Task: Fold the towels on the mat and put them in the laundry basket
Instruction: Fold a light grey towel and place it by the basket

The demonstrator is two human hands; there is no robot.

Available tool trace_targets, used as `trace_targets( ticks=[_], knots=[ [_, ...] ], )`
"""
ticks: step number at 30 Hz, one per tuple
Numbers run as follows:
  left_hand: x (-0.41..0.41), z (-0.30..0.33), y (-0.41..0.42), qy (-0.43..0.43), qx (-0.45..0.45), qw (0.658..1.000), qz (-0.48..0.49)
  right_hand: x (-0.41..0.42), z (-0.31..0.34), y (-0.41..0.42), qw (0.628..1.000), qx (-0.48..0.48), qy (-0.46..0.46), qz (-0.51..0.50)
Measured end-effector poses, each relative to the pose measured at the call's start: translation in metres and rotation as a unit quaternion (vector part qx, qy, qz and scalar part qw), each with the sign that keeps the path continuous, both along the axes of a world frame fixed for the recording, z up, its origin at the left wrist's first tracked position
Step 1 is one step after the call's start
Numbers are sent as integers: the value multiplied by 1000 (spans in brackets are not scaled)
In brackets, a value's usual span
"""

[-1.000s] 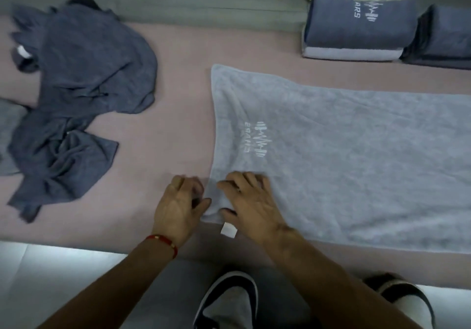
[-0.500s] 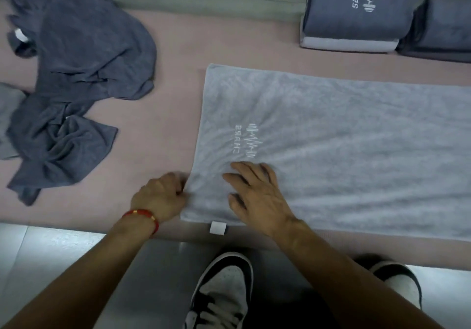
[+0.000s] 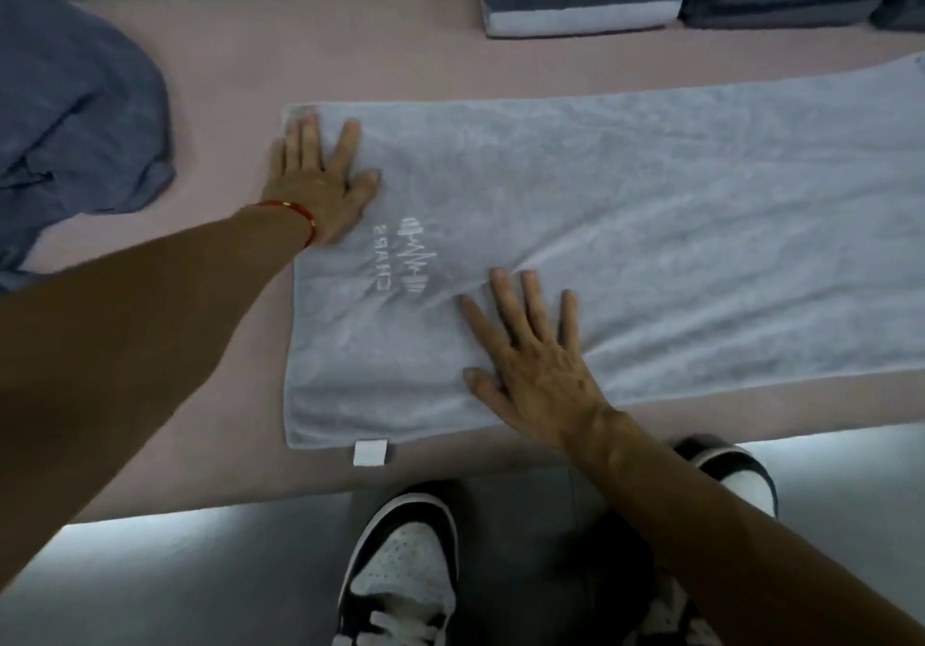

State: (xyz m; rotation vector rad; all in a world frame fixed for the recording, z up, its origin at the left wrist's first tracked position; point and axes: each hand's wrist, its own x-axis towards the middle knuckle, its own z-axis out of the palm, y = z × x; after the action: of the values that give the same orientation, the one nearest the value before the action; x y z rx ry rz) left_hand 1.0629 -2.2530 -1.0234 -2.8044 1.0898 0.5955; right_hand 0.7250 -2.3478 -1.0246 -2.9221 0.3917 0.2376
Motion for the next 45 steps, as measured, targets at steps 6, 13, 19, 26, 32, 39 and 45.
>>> trace_targets(
  ticks=[6,13,19,26,32,39,45],
  knots=[
    [3,5,-19,-27,41,998,41,-56,8,-55,997,-31,-69,-7],
    [-148,43,-74,-78,-256,921,-283,-130,9,-104,922,5,-172,-346],
    [-285,35,-39,43,-238,845,-476,-176,30,-119,987,-82,-93,-104],
    [-299,45,-50,25,-173,868,-465,-180,38,-150,989,-108,-63,76],
    [-295,44,-63,116,-124,861,-479,-181,50,-155,985,-94,-44,138],
    [-274,61,-147,-11,-144,834,-533,-213,48,-216,958,-76,-84,-263],
    [-294,48,-282,-32,-34,839,-542,-261,40,-310,773,-57,-70,-628]
  ],
)
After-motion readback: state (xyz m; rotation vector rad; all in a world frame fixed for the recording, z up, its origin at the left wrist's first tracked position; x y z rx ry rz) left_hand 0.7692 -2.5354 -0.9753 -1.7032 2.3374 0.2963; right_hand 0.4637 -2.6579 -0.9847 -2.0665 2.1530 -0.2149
